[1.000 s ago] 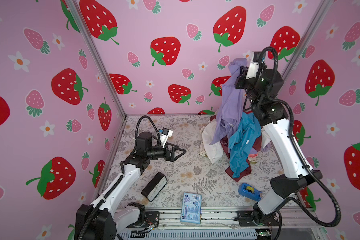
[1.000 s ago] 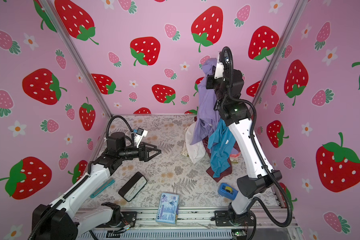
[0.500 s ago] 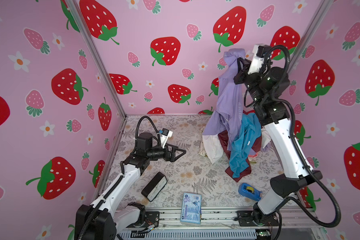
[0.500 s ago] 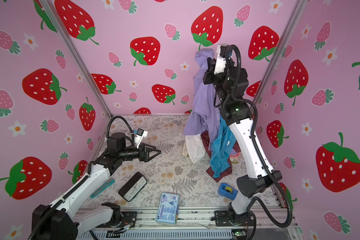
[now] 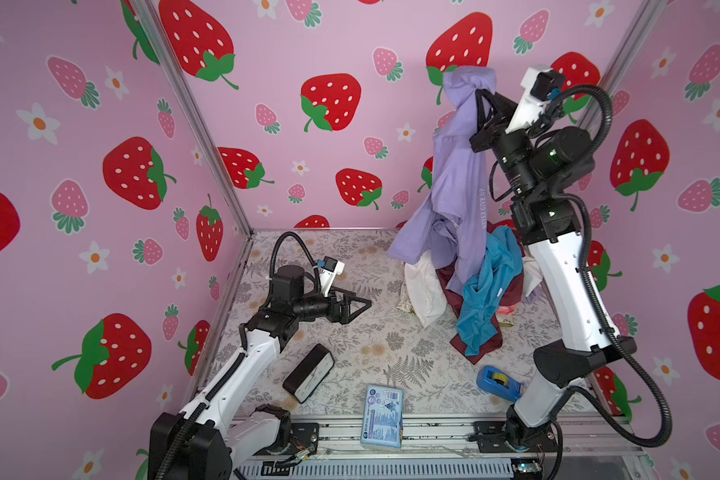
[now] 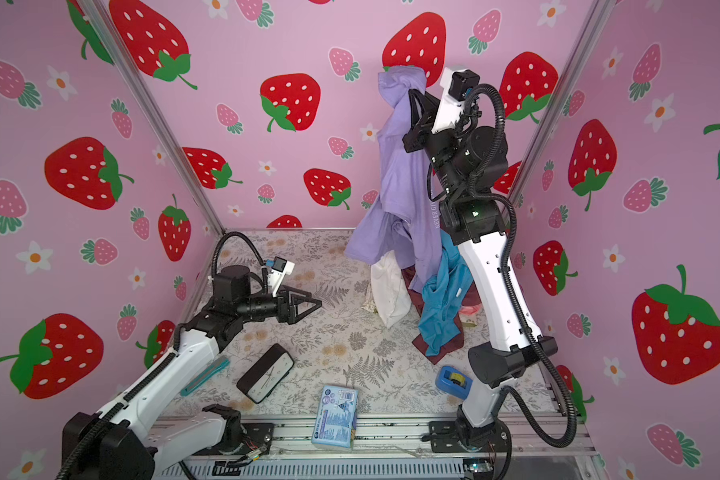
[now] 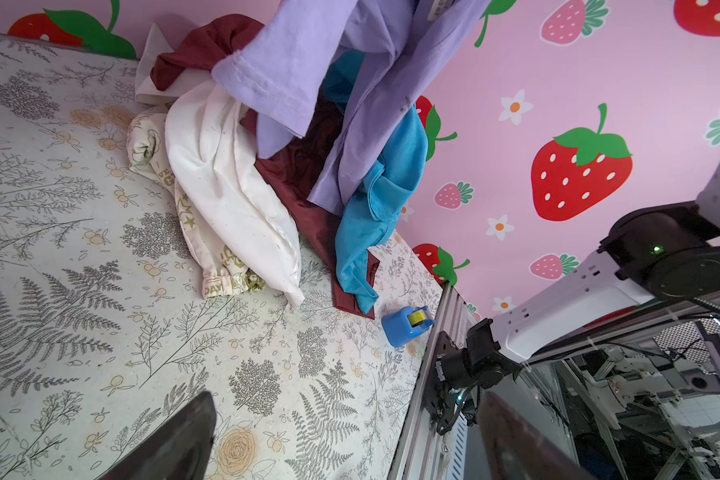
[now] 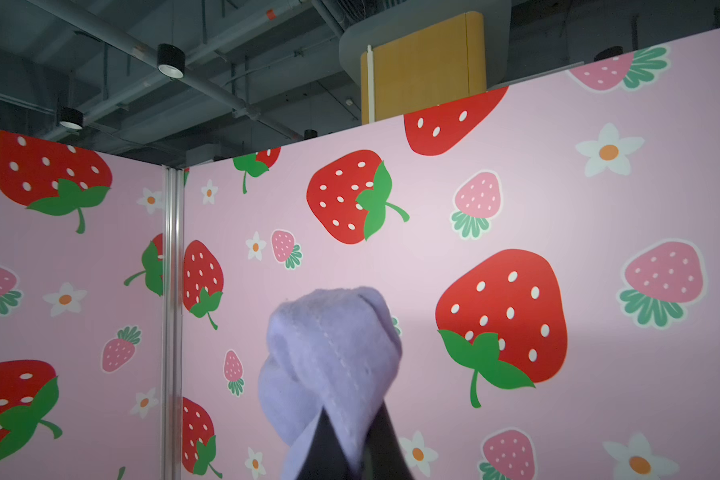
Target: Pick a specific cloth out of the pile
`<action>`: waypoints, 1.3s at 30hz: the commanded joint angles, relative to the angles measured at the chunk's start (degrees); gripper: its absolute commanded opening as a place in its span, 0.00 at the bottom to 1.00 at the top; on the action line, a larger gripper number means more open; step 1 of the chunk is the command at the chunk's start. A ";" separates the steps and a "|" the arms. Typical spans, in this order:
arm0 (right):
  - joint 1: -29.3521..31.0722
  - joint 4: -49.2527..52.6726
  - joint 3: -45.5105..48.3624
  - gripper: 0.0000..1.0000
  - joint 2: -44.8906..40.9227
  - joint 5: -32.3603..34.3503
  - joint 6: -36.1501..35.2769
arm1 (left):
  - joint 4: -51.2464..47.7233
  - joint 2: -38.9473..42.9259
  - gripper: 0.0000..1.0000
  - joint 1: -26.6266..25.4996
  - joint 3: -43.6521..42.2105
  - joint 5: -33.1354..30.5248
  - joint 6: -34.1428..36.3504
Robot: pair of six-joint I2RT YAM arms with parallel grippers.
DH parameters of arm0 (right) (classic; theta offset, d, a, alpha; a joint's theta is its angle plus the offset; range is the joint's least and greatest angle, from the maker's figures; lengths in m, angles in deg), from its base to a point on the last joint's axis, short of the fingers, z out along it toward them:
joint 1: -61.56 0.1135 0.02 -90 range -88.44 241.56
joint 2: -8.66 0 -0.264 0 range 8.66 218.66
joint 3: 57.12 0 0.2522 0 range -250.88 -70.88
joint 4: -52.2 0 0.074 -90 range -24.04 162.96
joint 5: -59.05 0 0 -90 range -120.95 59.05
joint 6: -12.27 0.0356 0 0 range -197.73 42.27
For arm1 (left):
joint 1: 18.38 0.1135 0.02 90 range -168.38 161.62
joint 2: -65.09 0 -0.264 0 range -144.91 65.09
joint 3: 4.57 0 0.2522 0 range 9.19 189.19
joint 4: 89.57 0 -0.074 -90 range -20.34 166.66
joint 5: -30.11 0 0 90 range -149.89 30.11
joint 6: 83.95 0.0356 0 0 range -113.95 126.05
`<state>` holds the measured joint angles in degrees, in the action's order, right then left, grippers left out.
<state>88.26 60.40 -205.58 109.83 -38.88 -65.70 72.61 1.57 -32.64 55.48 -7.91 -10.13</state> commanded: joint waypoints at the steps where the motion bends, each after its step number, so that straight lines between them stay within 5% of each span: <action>1: -0.24 -6.72 -4.31 0.00 1.62 -5.63 3.44 | -0.29 1.26 0.99 -0.31 -0.76 -0.13 1.33; 13: -0.24 -16.27 -5.67 0.00 5.65 -16.65 12.11 | -0.68 1.83 0.99 -0.33 -0.84 -0.76 1.77; 21: 1.16 -26.04 -6.02 0.00 13.08 -25.76 30.45 | -1.02 2.07 0.99 -0.33 -1.07 -1.01 1.95; 33: 9.20 -24.63 -1.76 0.00 20.57 -33.28 34.57 | -1.71 4.11 0.99 -0.28 -1.63 -1.27 3.07; 39: 9.44 -11.82 9.40 0.00 16.17 -34.98 26.99 | -1.67 5.01 0.99 -0.33 -2.00 -1.10 3.66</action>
<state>98.03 42.98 -199.74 130.05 -72.08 -35.43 71.47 5.50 -32.64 53.66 -9.39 -7.64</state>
